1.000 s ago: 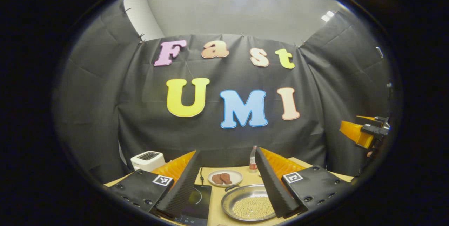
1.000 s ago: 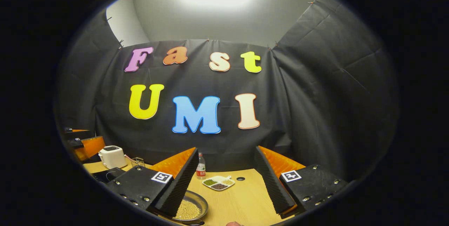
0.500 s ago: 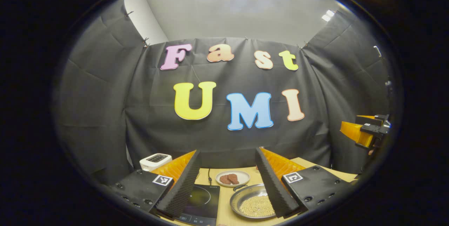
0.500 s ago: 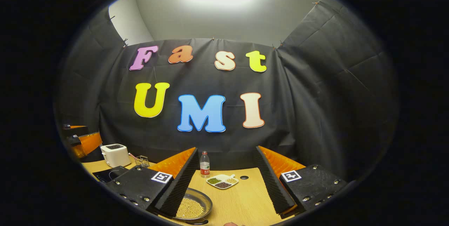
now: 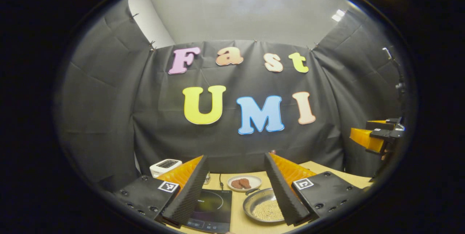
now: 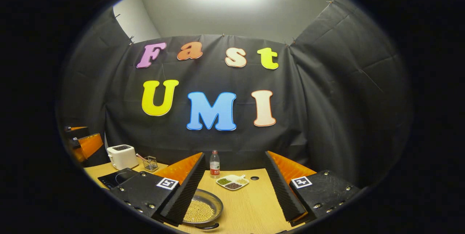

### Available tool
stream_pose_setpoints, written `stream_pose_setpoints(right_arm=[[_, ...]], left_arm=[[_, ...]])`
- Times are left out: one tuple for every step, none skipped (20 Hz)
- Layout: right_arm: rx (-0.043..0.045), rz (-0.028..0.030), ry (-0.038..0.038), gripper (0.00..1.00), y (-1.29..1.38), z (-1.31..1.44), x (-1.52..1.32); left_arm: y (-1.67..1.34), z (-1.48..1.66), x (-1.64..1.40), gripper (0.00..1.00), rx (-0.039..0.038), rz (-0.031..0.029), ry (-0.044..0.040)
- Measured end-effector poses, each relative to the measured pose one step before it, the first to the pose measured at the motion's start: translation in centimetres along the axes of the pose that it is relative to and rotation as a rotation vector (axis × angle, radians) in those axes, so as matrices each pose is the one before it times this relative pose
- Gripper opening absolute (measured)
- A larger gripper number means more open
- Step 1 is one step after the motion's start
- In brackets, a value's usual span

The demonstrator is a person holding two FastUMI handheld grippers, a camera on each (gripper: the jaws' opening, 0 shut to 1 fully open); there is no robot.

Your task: First push the handle of the pot to place it horizontally, then grasp the pot with both hands and set it on the induction cooktop.

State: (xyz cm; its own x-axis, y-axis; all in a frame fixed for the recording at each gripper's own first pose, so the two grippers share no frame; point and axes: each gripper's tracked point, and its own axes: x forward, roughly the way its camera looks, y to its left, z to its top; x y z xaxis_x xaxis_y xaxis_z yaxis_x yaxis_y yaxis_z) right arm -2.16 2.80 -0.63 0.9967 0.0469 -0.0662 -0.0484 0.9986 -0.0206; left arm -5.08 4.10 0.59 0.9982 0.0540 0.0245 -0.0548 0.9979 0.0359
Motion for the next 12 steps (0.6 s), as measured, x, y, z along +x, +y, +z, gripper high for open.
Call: stream_pose_setpoints(right_arm=[[0.00061, -0.00152, 0.00056, 0.96, 0.110, 0.032, -0.144], [0.00019, 0.00214, 0.00160, 0.95, 0.266, -0.075, -0.117], [-0.00272, -0.00346, 0.00574, 0.92, 0.166, -0.010, -0.008], [-0.00208, -0.00025, 0.00638, 0.84, 0.144, -0.204, -0.005], [-0.00559, -0.00066, 0.00646, 0.75, 0.287, -0.157, 0.043], [-0.00349, 0.00230, -0.00016, 0.75, 0.178, 0.076, -0.043], [0.00011, 0.00712, 0.00392, 0.67, 0.422, 0.086, -0.042], [0.00138, 0.01113, 0.00325, 0.67, 0.461, -0.139, -0.024], [-0.00730, -0.01918, -0.00181, 0.67, -0.049, 0.006, 0.130], [0.00382, 0.00753, -0.00369, 0.51, 0.228, 0.247, -0.223], [-0.00117, 0.00401, 0.00743, 0.43, 0.373, -0.220, 0.154], [-0.00362, 0.00792, 0.00843, 0.43, 0.463, -0.225, -0.046]], left_arm=[[0.348, -0.045, -0.140, 1.00, 0.00119, 0.00361, 0.00162], [0.148, -0.018, -0.218, 0.99, -0.00068, 0.00236, -0.00080], [0.254, 0.202, -0.148, 1.00, -0.00075, 0.00221, -0.00249], [0.245, 0.167, -0.218, 1.00, -0.00025, 0.00246, -0.00651], [0.249, 0.322, -0.211, 0.98, 0.00056, 0.00315, -0.00808], [0.345, 0.062, -0.173, 0.95, 0.00247, 0.00302, -0.00521], [0.241, 0.219, -0.123, 0.99, 0.00329, 0.00321, -0.00461], [0.298, -0.006, -0.026, 0.99, 0.00114, 0.00238, -0.00266], [0.241, 0.048, -0.075, 0.99, -0.00106, 0.00059, -0.00099], [0.255, -0.016, -0.028, 1.00, 0.00042, 0.00129, -0.00114], [0.281, 0.063, -0.134, 0.99, 0.00118, 0.00030, -0.00084], [0.230, -0.137, -0.021, 1.00, -0.00017, -0.00146, 0.00116]])
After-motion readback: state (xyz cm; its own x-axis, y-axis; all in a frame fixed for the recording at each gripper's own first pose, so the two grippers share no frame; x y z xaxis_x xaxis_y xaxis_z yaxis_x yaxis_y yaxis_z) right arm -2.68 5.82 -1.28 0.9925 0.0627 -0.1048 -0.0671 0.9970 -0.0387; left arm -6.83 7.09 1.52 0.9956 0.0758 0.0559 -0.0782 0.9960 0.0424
